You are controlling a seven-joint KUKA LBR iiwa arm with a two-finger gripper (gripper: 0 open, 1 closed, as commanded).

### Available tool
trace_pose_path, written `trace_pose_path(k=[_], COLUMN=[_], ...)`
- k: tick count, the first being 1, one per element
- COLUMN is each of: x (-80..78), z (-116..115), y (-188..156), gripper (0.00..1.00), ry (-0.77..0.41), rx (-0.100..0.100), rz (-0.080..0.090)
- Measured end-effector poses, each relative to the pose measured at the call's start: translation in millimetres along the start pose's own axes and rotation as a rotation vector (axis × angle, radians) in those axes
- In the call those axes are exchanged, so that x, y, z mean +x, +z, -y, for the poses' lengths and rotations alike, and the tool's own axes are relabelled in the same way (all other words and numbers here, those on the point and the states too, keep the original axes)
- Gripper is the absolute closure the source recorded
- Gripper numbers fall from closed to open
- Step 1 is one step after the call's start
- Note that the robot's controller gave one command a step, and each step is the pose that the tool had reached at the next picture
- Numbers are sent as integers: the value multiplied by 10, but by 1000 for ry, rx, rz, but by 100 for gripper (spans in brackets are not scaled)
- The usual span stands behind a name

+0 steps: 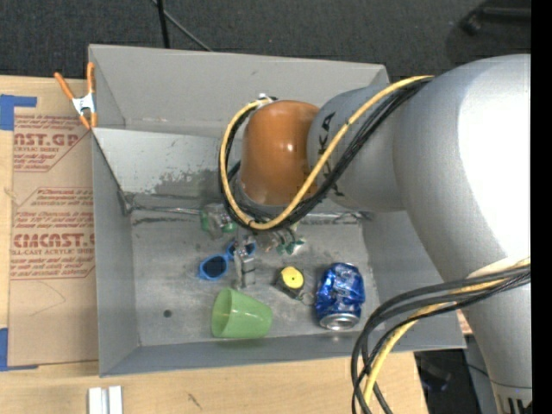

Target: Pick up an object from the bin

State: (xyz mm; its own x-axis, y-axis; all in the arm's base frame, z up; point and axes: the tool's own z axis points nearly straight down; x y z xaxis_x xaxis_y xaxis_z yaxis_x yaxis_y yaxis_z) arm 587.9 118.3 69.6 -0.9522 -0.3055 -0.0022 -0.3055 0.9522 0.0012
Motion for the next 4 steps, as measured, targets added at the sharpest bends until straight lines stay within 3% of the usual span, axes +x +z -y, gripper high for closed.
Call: trace_pose_path(k=[1,2,3,4], x=[-8,-6,-30,-39], z=[-6,-8,-12,-13], y=[-9,-2,-704,-851], gripper=[0,100,100,100], ry=[1,1,1,2], rx=[-1,-2,2,2], rz=[3,2,7,3])
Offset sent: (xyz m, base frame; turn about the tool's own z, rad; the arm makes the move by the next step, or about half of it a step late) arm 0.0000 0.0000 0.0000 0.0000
